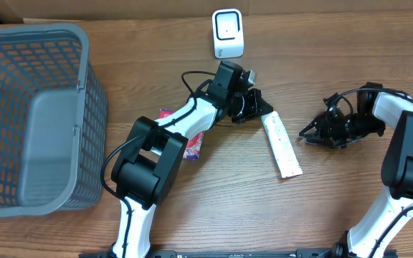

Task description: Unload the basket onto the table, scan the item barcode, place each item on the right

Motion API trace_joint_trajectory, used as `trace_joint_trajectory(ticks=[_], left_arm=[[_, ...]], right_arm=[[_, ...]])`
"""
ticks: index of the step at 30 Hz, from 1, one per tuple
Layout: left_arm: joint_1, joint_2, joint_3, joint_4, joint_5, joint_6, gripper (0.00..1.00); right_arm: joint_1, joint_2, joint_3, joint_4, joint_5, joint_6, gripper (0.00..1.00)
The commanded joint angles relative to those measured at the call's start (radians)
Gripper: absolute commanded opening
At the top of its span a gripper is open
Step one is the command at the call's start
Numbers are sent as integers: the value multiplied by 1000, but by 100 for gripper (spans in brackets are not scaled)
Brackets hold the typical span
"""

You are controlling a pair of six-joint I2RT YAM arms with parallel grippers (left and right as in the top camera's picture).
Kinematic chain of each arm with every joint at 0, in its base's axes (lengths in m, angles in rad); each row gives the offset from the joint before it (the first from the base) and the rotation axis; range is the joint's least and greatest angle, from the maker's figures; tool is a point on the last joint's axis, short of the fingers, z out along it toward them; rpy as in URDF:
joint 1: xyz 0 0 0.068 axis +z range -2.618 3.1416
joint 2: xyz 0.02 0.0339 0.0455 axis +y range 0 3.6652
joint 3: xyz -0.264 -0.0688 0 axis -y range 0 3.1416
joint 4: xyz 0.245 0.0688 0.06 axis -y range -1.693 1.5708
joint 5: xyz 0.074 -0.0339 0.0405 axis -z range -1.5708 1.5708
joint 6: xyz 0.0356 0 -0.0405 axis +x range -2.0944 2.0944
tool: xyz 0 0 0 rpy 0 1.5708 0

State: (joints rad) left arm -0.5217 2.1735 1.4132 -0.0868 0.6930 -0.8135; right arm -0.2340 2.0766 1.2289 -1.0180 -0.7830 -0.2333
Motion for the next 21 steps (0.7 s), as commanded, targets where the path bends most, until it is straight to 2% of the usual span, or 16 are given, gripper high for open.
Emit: trace_joint_trajectory(ticks=[1, 4, 14, 18, 21], left_arm=[[-2, 48, -21, -14, -23, -10, 4], [-1, 50, -37, -14, -24, -10, 4], [18, 50, -65, -68, -28, 6, 4], [27, 50, -65, -93, -32, 25, 4], [30, 50, -65, -97, -32, 28, 4]], right_arm=[[5, -34, -59, 55, -82, -16, 33], [5, -34, -122, 111, -167, -106, 45], [8, -34, -206, 192, -256, -147, 48], [31, -34, -218, 198, -320, -215, 65], [65, -34, -222, 200, -327, -218, 68]])
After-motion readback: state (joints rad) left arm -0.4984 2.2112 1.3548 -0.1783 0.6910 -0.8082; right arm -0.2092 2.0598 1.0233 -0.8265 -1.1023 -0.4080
